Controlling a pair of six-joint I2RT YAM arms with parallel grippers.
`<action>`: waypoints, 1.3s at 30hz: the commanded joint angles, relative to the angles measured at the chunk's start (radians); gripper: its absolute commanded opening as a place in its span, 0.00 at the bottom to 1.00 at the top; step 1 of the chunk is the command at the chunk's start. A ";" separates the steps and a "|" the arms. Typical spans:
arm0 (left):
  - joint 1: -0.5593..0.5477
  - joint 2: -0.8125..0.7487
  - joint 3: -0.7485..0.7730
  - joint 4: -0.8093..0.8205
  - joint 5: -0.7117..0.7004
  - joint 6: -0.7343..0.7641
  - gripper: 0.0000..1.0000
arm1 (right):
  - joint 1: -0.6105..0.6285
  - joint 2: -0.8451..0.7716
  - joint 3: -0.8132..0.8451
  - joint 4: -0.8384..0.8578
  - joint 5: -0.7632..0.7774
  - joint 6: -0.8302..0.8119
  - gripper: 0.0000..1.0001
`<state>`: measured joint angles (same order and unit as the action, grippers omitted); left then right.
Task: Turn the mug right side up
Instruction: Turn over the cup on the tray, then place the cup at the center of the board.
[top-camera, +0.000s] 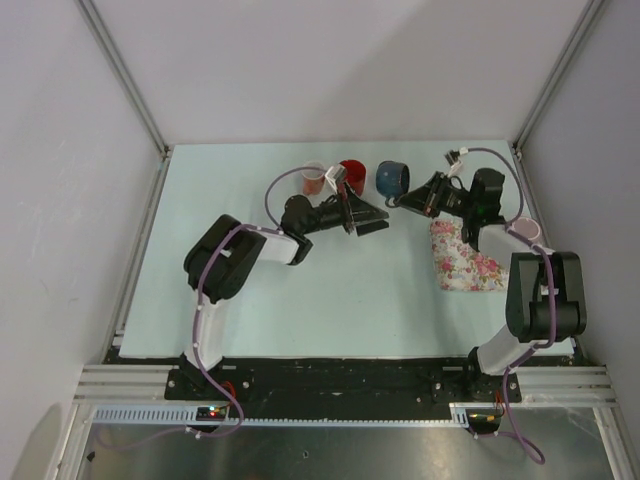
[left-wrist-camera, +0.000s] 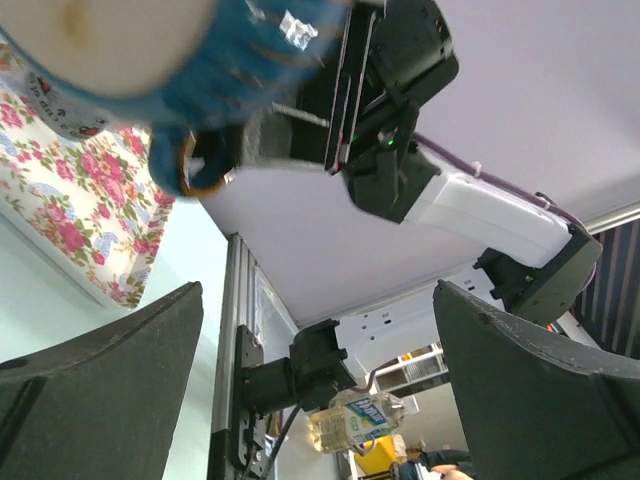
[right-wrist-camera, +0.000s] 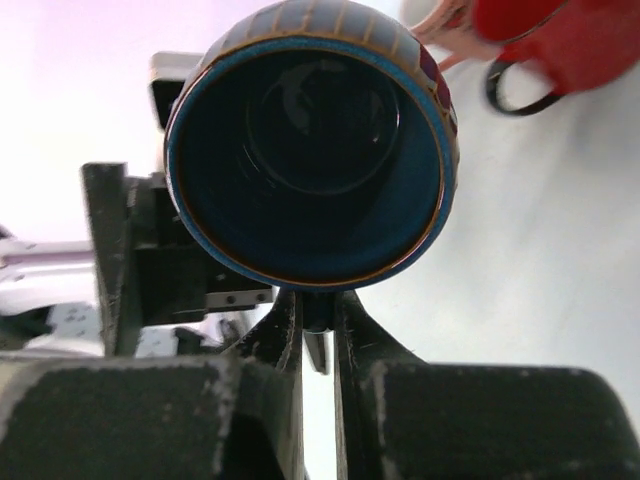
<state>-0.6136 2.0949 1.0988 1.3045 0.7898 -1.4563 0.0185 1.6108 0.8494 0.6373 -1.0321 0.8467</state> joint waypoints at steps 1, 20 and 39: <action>0.042 -0.047 -0.012 0.154 0.032 0.067 1.00 | -0.036 -0.054 0.218 -0.476 0.158 -0.429 0.00; 0.257 -0.404 -0.052 -0.732 -0.072 0.797 1.00 | -0.075 0.405 1.028 -1.473 0.707 -1.017 0.00; 0.413 -0.590 -0.148 -0.923 -0.069 0.976 1.00 | 0.055 0.692 1.324 -1.526 0.990 -1.100 0.00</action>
<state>-0.2142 1.5818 0.9600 0.3859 0.7097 -0.5365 0.0540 2.2677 2.0804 -0.9066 -0.0853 -0.2375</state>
